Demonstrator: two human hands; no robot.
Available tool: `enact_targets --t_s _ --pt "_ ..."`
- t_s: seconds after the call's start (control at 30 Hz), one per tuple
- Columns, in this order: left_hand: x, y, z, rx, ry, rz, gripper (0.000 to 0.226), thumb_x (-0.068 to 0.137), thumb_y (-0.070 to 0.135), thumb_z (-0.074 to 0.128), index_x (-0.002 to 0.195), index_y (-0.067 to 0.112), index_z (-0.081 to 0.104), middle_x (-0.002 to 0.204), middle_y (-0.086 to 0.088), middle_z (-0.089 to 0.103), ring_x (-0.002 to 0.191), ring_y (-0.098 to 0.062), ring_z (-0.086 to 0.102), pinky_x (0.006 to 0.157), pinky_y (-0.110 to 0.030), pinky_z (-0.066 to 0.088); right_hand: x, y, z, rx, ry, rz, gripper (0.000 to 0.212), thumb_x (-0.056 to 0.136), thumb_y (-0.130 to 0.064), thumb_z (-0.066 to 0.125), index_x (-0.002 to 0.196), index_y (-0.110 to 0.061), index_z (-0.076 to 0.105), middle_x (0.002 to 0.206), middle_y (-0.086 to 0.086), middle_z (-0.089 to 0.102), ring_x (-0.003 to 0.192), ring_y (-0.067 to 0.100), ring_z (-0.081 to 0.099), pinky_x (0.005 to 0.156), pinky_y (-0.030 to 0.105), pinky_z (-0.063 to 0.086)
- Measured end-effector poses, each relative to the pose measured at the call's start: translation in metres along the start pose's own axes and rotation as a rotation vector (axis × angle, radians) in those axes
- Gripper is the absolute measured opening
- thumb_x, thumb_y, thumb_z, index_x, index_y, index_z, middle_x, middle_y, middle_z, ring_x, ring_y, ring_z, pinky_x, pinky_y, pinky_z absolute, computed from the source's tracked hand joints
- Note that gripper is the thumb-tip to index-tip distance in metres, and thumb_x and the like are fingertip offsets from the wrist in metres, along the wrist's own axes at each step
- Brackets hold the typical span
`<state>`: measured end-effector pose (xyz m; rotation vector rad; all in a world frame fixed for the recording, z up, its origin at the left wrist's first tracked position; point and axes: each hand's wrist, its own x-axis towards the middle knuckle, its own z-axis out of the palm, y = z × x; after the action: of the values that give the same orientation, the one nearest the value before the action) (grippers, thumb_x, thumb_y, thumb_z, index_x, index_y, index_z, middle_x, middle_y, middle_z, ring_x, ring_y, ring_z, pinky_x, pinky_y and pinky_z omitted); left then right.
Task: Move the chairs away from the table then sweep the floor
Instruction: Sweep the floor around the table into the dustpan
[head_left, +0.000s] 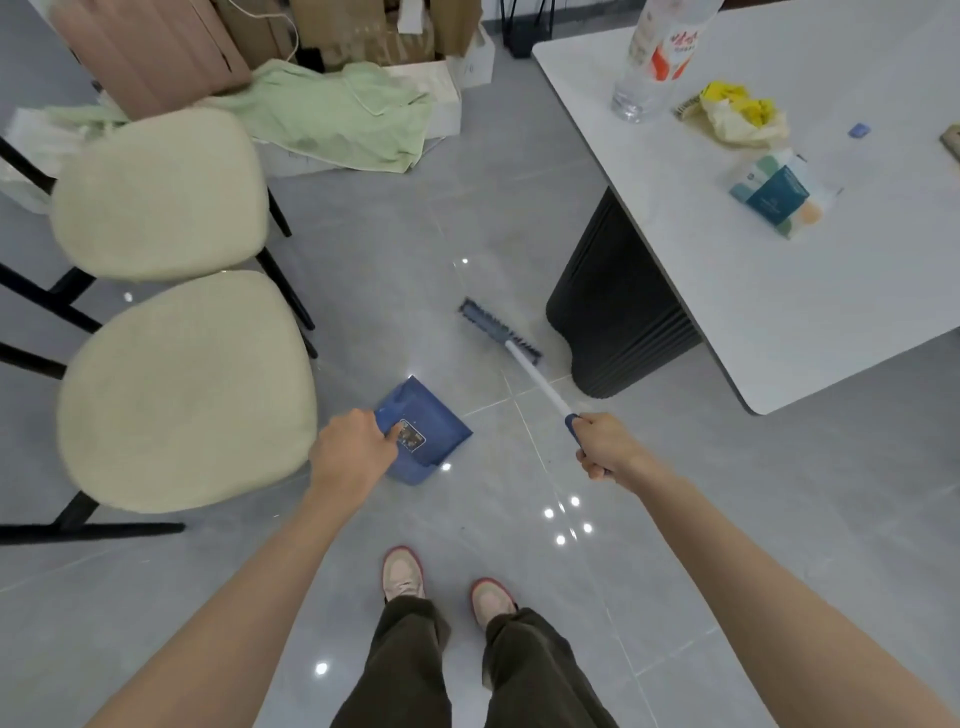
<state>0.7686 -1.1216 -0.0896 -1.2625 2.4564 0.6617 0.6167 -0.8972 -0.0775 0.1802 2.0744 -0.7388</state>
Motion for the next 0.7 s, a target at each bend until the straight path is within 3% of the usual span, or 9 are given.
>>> enact_targets --t_s 0.23,0.33,0.43,0.5,0.6,0.63,0.7 --pt "0.037 -0.011 -0.001 -0.088 0.007 -0.032 0.037 0.088 0.038 0.059 0.096 0.003 0.066 0.096 -0.018 0.067 0.09 -0.038 0.064 0.075 -0.04 0.054 0.064 -0.019 0.021 -0.055 0.083 0.112 0.033 0.098 -0.009 0.031 0.066 -0.008 0.038 0.055 0.01 0.039 0.043 0.019 0.034 0.044 0.023 0.028" --pt "0.05 -0.005 -0.006 -0.094 0.007 -0.043 0.035 0.089 0.036 0.059 0.096 0.003 0.065 0.097 -0.018 0.067 0.091 -0.039 0.064 0.074 -0.038 0.052 0.057 -0.017 0.034 -0.291 0.01 0.097 0.024 0.096 -0.005 0.032 0.076 -0.006 0.045 0.054 0.012 0.046 0.043 0.021 0.043 0.044 0.023 0.035" --pt "0.061 -0.002 -0.012 -0.149 0.005 -0.075 0.032 0.088 0.035 0.06 0.09 0.004 0.065 0.092 -0.018 0.068 0.087 -0.038 0.064 0.073 -0.038 0.053 0.031 -0.02 0.045 -0.372 -0.122 0.083 0.026 0.095 -0.007 0.034 0.071 -0.008 0.042 0.053 0.011 0.047 0.039 0.02 0.043 0.039 0.018 0.034" --pt "0.064 0.0 -0.016 -0.158 0.011 -0.083 0.032 0.088 0.035 0.06 0.09 0.003 0.065 0.092 -0.018 0.068 0.087 -0.038 0.064 0.072 -0.037 0.053 0.011 -0.023 0.047 -0.291 -0.216 0.105 0.024 0.094 -0.012 0.034 0.071 -0.007 0.039 0.049 0.01 0.041 0.031 0.017 0.034 0.037 0.015 0.024" --pt "0.063 0.003 -0.018 -0.142 -0.004 -0.076 0.033 0.09 0.034 0.058 0.094 0.002 0.065 0.091 -0.017 0.068 0.086 -0.037 0.064 0.066 -0.034 0.049 -0.012 -0.035 0.04 -0.015 -0.257 0.176 0.023 0.093 -0.013 0.038 0.089 0.004 0.053 0.054 0.004 0.03 0.034 0.011 0.02 0.036 0.016 0.016" --pt "0.063 0.003 -0.021 -0.146 -0.014 -0.074 0.032 0.091 0.034 0.058 0.093 0.003 0.065 0.09 -0.016 0.068 0.085 -0.036 0.064 0.065 -0.034 0.048 -0.019 -0.042 0.035 0.06 -0.255 0.191 0.022 0.094 -0.013 0.039 0.096 -0.002 0.058 0.055 0.003 0.028 0.036 0.01 0.018 0.035 0.015 0.015" --pt "0.064 0.001 -0.026 -0.156 -0.017 -0.077 0.032 0.09 0.035 0.059 0.092 0.004 0.066 0.089 -0.015 0.069 0.085 -0.035 0.065 0.067 -0.035 0.051 -0.033 -0.056 0.027 0.161 -0.263 0.202 0.007 0.094 -0.013 0.04 0.099 -0.015 0.045 0.057 0.001 0.027 0.037 0.007 0.016 0.032 0.015 0.014"
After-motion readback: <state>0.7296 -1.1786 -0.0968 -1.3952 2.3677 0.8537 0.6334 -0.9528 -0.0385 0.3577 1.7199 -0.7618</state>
